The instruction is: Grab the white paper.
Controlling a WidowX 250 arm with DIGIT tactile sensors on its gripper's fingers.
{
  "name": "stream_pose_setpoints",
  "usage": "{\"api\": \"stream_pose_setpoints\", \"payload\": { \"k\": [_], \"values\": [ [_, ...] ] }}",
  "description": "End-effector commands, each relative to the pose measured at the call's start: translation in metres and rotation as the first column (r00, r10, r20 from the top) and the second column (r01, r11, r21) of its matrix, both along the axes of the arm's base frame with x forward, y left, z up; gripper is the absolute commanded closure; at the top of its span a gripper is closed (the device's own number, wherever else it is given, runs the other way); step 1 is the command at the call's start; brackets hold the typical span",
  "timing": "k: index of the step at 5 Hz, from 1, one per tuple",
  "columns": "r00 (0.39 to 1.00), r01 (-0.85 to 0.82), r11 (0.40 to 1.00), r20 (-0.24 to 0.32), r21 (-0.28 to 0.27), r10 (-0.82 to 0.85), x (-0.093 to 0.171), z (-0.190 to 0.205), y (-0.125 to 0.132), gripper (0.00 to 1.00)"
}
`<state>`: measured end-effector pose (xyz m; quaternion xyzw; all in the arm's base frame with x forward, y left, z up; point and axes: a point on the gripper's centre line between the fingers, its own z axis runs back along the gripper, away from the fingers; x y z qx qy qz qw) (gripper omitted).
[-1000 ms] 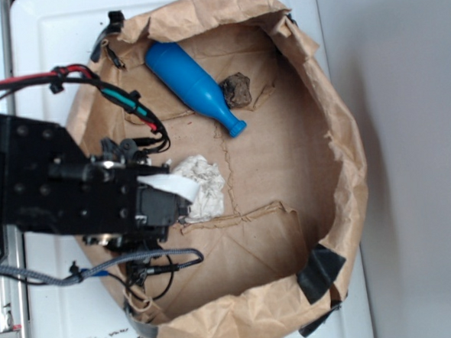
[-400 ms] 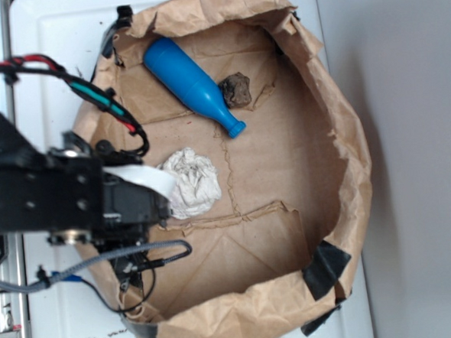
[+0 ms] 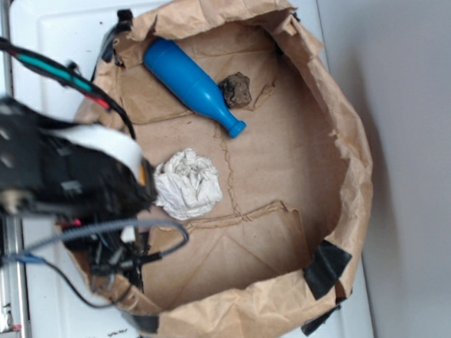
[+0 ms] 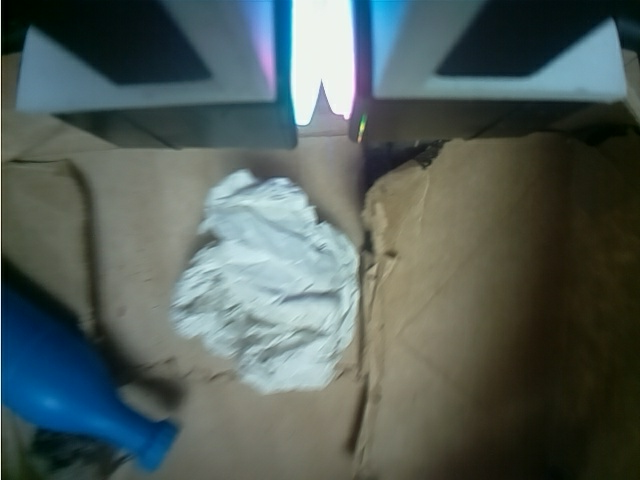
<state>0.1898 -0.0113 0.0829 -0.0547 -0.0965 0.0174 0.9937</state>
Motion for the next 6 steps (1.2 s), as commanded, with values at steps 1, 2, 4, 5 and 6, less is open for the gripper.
{"api": "stream_pose_setpoints", "payload": {
  "k": [1, 2, 4, 5, 6],
  "values": [
    [1.0, -0.029, 1.0, -0.01, 0.006, 0.029, 0.058, 0.03, 0.059, 0.0],
    [0.998, -0.05, 0.998, -0.04, 0.035, 0.051, 0.05, 0.015, 0.06, 0.0],
    [0.989, 0.098, 0.995, -0.117, 0.017, -0.095, 0.004, -0.011, 0.03, 0.0],
    [0.987, 0.117, 0.993, -0.114, -0.006, -0.117, 0.019, -0.011, 0.038, 0.0],
    [0.989, 0.1, 0.995, -0.109, 0.004, -0.099, 0.012, -0.011, 0.031, 0.0]
  ]
}}
